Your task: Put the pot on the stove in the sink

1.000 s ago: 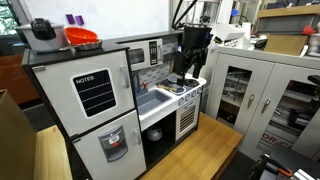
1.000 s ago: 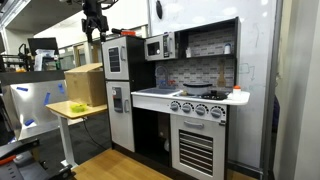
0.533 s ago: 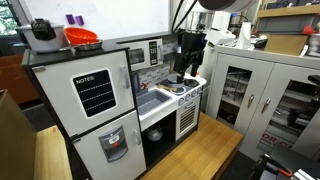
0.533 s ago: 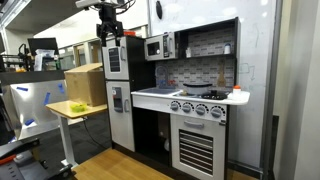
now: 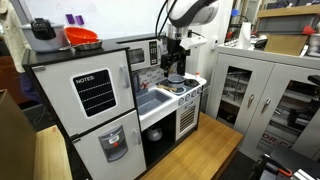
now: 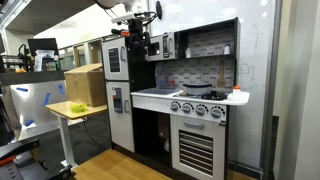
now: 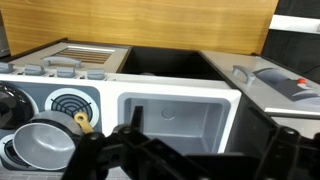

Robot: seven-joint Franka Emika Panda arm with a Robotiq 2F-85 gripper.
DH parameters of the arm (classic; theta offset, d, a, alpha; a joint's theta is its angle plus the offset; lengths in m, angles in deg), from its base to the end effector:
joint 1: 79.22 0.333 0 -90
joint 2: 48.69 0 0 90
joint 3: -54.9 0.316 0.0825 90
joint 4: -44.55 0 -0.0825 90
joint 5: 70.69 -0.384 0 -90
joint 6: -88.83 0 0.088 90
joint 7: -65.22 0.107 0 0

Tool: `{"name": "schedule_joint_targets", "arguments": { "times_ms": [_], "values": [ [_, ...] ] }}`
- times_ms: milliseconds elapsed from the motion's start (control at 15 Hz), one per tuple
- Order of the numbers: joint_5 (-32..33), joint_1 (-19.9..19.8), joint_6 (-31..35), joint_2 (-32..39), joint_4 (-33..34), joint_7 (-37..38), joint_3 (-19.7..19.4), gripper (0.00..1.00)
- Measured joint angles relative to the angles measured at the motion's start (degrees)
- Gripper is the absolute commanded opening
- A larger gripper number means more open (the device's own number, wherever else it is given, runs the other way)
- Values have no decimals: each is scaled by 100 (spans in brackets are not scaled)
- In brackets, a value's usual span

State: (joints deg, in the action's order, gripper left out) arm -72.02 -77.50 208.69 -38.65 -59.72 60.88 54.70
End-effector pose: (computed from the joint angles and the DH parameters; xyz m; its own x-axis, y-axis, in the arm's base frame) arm 0.6179 0.0176 0.4489 0.9911 0.0906 0.0979 0.0923 -0.9956 -0.0132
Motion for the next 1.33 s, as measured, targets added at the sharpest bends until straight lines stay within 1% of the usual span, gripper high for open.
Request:
{"name": "schedule_joint_targets", "arguments": {
  "times_ms": [267, 533, 667, 800, 1200, 1333],
  "values": [
    [-11, -238, -354, 796, 1023, 2, -103, 100],
    [-73, -432, -889, 1189, 1676, -12, -124, 100],
    [-120, -456, -1115, 1221, 1807, -20, -123, 100],
    [-124, -455, -1175, 1227, 1834, -20, -114, 100],
    [-129, -460, -1163, 1261, 1846, -8, -113, 100],
    [-405, -536, -955, 1268, 1845, 8, -125, 100]
  ]
}}
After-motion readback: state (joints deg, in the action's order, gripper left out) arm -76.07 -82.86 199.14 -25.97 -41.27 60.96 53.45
